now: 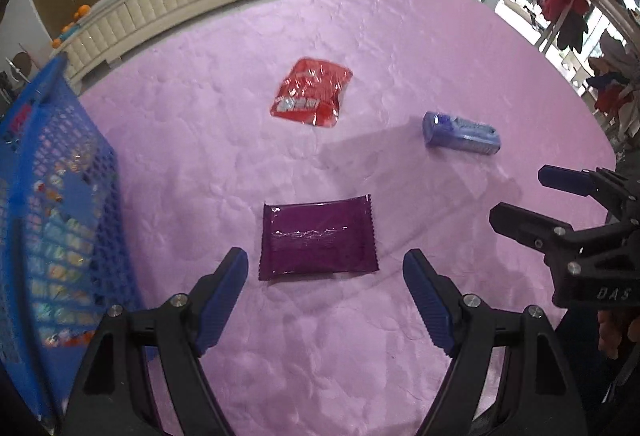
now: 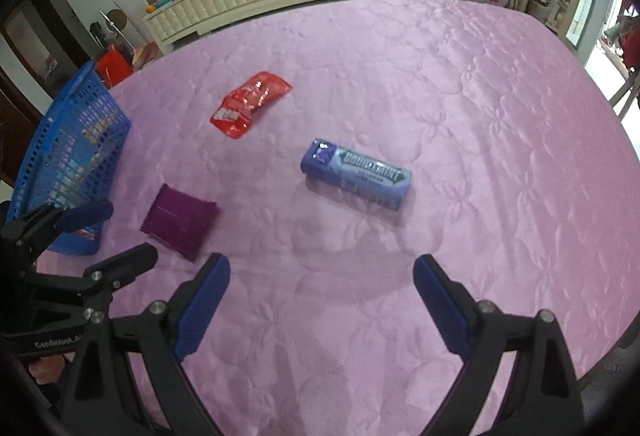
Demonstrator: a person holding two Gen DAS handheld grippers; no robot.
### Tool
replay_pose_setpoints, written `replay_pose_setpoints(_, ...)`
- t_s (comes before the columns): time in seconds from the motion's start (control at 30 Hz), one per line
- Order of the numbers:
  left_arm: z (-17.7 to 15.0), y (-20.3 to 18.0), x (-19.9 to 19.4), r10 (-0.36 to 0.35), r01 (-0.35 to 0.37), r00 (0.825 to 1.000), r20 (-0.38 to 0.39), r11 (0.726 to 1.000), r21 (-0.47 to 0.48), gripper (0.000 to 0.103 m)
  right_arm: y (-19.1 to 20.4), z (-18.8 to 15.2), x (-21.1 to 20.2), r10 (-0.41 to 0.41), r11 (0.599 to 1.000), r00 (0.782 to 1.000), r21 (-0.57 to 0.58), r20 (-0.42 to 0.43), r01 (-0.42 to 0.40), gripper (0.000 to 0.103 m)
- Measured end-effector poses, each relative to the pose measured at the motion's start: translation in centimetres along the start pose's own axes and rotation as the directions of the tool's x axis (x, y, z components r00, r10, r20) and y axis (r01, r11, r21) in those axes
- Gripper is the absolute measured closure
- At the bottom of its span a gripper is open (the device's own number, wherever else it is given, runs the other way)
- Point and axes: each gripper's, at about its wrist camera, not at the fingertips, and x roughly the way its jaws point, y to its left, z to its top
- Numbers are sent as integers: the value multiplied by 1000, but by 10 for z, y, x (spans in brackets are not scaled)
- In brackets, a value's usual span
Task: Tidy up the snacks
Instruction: 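Grasp the purple packet with the left gripper and lift it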
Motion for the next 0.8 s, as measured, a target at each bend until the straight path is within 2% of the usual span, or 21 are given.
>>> replay_pose_setpoints(0.13,3,1,14,-2,1,1000,5,999,42,25,-1,-2,11,-10,999,1000,41,-1,10,8)
replay_pose_setpoints(0.23,7,3,28,-18,20,999,-30,998,68,25,-2,-6,20,-3,997,1000,79,-4,3,8)
replay_pose_setpoints(0.33,10,4,39,-1,5,999,-46,996,91,25,-1,-9,27,-19,997,1000,71,-6,20,8)
replay_pose_setpoints(0.5,14,2,54,-17,26,998,-62,989,143,20,-3,-10,29,-22,997,1000,77,6,21,8)
replay_pose_setpoints(0.57,16,3,58,-22,31,998,-60,989,142,15,-4,-11,28,-18,997,1000,79,12,17,8)
replay_pose_setpoints(0.8,22,4,66,-17,23,998,-61,994,110,15,-3,-12,28,-22,997,1000,70,15,20,8)
